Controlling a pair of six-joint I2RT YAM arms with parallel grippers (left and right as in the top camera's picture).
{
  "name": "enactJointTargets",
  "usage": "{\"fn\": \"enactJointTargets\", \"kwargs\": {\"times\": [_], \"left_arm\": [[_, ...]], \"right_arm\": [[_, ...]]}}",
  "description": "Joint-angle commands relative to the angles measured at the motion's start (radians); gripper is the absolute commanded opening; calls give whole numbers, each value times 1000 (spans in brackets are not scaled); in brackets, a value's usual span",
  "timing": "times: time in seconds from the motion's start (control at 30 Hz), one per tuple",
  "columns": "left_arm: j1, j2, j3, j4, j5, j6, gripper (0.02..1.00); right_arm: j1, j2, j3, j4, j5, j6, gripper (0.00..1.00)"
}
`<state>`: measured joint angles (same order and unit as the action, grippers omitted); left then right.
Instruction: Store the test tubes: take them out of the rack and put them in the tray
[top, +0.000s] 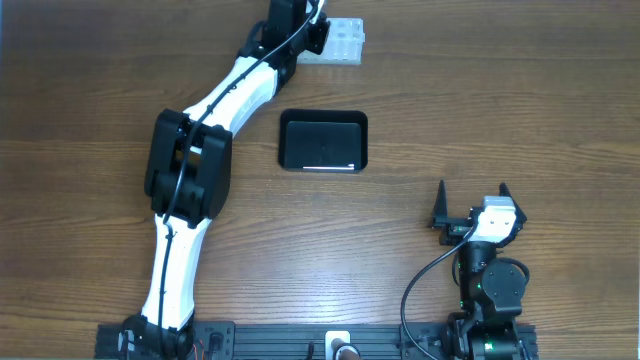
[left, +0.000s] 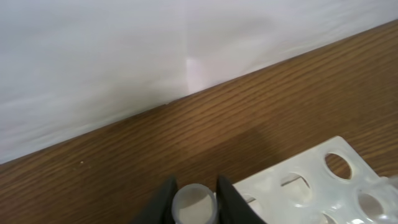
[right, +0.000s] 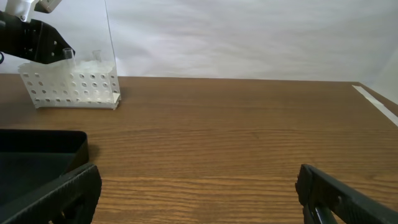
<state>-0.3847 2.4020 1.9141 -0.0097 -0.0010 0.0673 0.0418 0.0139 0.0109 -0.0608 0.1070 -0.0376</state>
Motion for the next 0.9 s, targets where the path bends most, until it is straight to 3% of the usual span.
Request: {"fn": "enactJointTargets", "kwargs": {"times": [0.03,0.17,0.47,0.9], "left_arm": [[0,14,11,8,13,4,165],[0,14,11,8,13,3,115],[1,-9,11,48,26,4,104],[13,-294,11,-23,27,1,97]], "right_arm": [[-6,-7,-6,-3,-2,-5,993],[-6,-7,-6,-3,-2,-5,991],[-6,-7,-6,-3,-2,-5,991],[-6,-7,-6,-3,-2,-5,991]]}}
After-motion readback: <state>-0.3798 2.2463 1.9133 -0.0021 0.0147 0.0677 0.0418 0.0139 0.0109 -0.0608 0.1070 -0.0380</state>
